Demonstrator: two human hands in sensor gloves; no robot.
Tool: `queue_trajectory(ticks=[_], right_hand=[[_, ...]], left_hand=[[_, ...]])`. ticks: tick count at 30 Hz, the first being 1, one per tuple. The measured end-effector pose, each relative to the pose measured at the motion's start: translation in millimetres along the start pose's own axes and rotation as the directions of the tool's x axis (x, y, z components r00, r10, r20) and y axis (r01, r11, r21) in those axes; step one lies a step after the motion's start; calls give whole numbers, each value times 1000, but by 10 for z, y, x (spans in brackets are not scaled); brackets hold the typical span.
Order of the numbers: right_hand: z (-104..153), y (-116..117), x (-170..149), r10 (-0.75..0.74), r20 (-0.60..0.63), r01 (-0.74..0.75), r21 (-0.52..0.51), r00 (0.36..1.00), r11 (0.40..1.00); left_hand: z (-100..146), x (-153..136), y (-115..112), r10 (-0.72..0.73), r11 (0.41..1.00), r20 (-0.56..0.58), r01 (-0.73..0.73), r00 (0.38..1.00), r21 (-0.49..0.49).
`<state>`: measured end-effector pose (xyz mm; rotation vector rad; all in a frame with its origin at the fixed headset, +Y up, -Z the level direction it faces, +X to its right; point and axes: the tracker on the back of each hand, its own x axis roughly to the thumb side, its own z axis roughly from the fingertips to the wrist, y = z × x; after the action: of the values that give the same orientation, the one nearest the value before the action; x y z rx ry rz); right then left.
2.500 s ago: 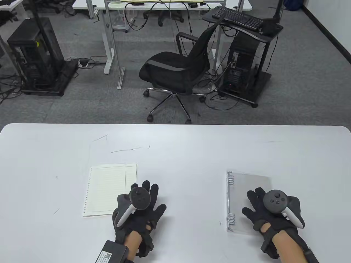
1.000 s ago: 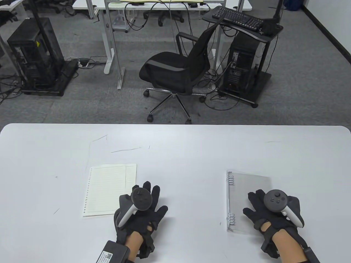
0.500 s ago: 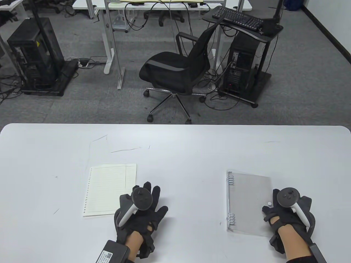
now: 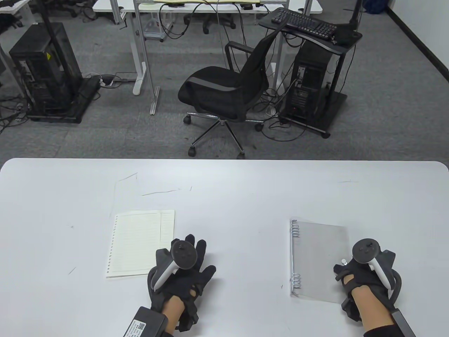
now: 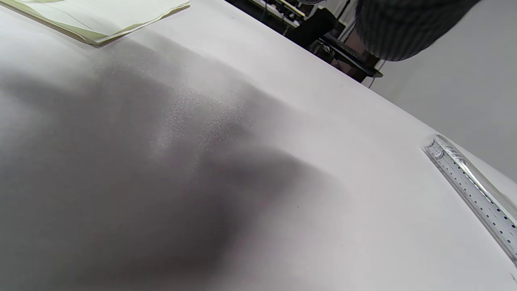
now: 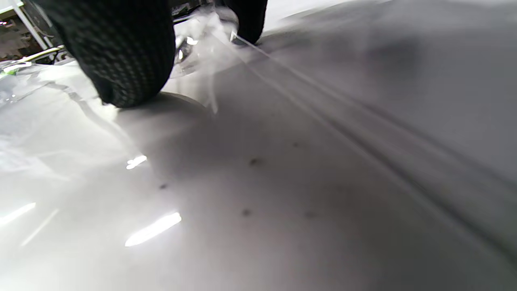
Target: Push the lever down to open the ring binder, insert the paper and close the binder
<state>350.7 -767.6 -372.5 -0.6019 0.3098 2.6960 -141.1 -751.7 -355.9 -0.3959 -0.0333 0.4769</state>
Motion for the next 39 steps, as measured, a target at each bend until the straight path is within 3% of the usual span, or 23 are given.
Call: queue_trajectory(ticks=[8,18,21,23,25,30,32,36,39], right_hand=[[108,-80,210,95,93,-84,-114,991,990],[213,-295,218,-220,191,237,-71,957,969],[240,-332,182,-403,199,413,-5,893,911],[247,-329,165,-567,181,565,69,804,823],[273,-317,171,-738,136,722,153,661,675],[380,-189,376,-839,98,794,283,535,538],[420,-73,488,-852,85,795,322,516,514],[459,186,684,-808,98,753,314,580,579],[445,199,699,-725,141,681,259,675,685]], left_hand=[[-8,7,-15,-7,1000,-5,7,1000,-9],[-23,40,-39,-16,1000,4,16,1000,-16],[-24,53,-45,-18,1000,8,19,1000,-17],[-26,54,-47,-20,1000,9,20,1000,-17],[-27,55,-51,-19,1000,11,19,1000,-16],[-28,59,-58,-16,1000,18,16,1000,-15],[-28,59,-59,-15,1000,20,15,1000,-13],[-30,58,-72,-22,1000,21,22,1000,-14],[-28,62,-81,-22,1000,22,22,1000,-18]])
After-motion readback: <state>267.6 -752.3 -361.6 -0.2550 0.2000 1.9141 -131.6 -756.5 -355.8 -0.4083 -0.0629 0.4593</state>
